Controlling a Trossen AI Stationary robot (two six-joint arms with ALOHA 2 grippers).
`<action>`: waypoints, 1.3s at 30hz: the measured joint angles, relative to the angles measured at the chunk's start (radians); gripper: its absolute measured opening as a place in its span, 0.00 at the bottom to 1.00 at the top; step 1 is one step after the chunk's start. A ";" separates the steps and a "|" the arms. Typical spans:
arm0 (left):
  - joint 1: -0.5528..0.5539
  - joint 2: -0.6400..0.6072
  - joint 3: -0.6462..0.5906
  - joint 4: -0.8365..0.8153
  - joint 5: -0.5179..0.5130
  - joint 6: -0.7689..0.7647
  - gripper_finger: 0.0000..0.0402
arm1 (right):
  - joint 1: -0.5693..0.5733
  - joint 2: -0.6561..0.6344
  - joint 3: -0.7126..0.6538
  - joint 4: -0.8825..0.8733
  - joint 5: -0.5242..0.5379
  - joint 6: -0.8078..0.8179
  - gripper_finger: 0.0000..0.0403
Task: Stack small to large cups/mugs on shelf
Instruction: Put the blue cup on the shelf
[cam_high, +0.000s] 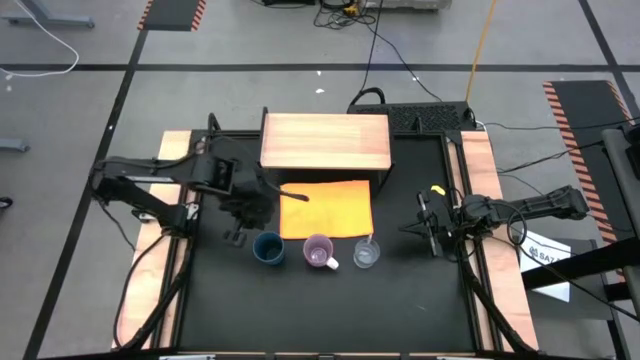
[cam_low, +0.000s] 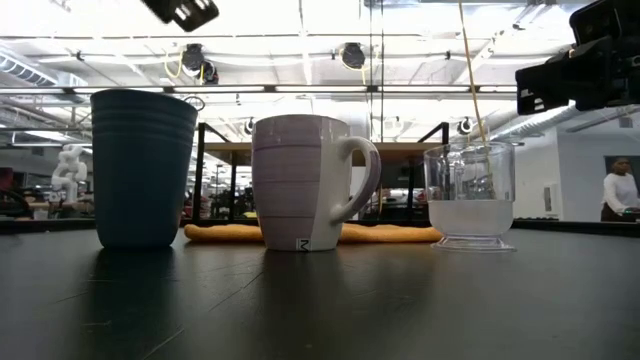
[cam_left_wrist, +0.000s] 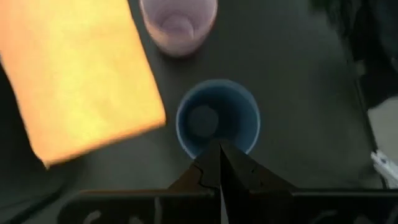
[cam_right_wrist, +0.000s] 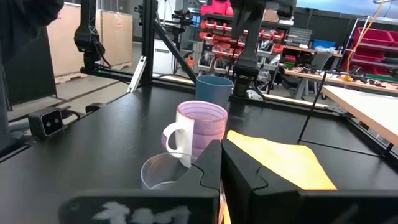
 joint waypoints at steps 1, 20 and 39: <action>-0.002 0.013 0.000 -0.001 -0.001 0.001 0.00 | 0.000 0.000 0.000 0.000 0.000 -0.003 0.00; -0.002 0.037 0.000 -0.021 -0.012 0.000 0.01 | 0.000 0.000 0.000 0.000 0.000 -0.005 0.00; -0.002 0.037 0.000 -0.027 -0.025 -0.060 0.26 | 0.000 0.000 0.000 0.000 0.000 -0.003 0.00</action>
